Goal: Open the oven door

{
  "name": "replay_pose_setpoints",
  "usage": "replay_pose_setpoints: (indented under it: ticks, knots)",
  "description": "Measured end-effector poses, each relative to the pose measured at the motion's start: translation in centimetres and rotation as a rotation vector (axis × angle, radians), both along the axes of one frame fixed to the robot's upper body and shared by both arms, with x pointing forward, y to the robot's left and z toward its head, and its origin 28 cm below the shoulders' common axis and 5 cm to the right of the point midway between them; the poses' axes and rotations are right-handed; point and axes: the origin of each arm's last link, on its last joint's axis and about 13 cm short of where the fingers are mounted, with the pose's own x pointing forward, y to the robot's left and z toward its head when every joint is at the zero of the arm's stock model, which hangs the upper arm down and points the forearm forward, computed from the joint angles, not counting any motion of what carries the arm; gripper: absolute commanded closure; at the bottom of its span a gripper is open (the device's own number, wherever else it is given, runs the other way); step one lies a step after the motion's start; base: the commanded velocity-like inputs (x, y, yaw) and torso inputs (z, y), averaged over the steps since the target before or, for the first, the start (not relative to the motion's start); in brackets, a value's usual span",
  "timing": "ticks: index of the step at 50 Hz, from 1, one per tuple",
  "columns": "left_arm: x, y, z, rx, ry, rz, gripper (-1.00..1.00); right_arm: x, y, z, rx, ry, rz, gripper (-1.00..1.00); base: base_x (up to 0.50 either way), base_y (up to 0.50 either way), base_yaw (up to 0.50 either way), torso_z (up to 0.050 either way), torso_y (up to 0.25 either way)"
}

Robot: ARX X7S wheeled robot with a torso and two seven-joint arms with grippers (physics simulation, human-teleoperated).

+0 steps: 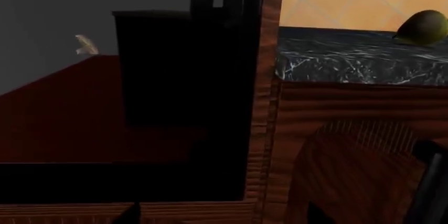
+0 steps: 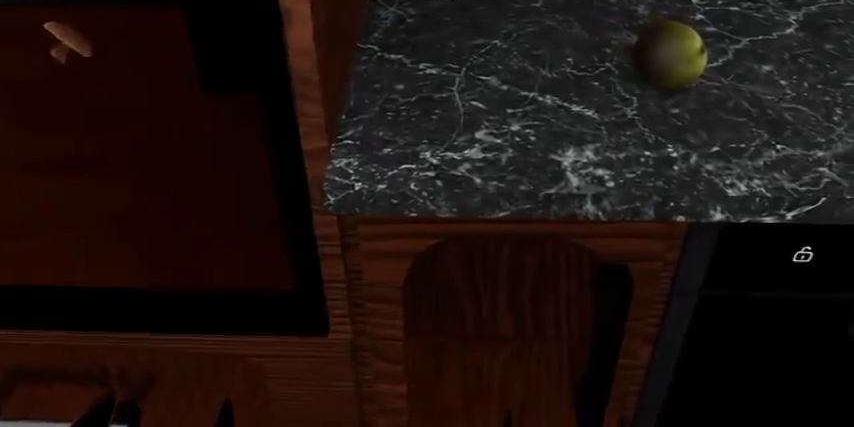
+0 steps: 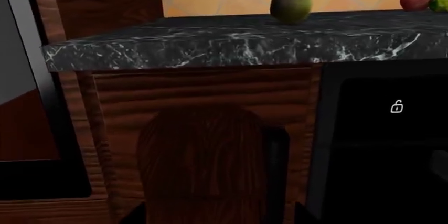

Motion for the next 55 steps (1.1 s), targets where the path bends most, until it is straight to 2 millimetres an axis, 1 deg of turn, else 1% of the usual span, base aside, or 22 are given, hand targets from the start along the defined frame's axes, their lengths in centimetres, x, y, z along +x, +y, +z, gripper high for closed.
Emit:
replay_pose_setpoints:
  ticks: [3,9,53,55]
  knots:
    - [-0.01,-0.03,0.02,-0.004,0.001,-0.002,-1.00,-0.01,-0.01,-0.01,0.001,0.000,0.000,-1.00,0.41,0.00,0.00,0.000,0.000]
    - [0.03,-0.04,0.06,-0.013,0.000,-0.006,-1.00,0.00,-0.01,0.03,0.006,-0.002,0.001,-1.00,0.00,0.00,0.00,0.005,0.000]
    - [-0.19,0.08,0.77,-0.047,0.008,-0.009,-1.00,-0.34,0.07,0.36,0.022,0.000,0.002,-1.00,0.00,0.00,0.00,0.050,0.000]
    - [-0.23,0.12,0.86,-0.035,0.007,-0.010,-1.00,-0.35,0.08,0.38,0.023,0.000,0.003,-1.00,0.00,0.00,0.00,0.000,0.000]
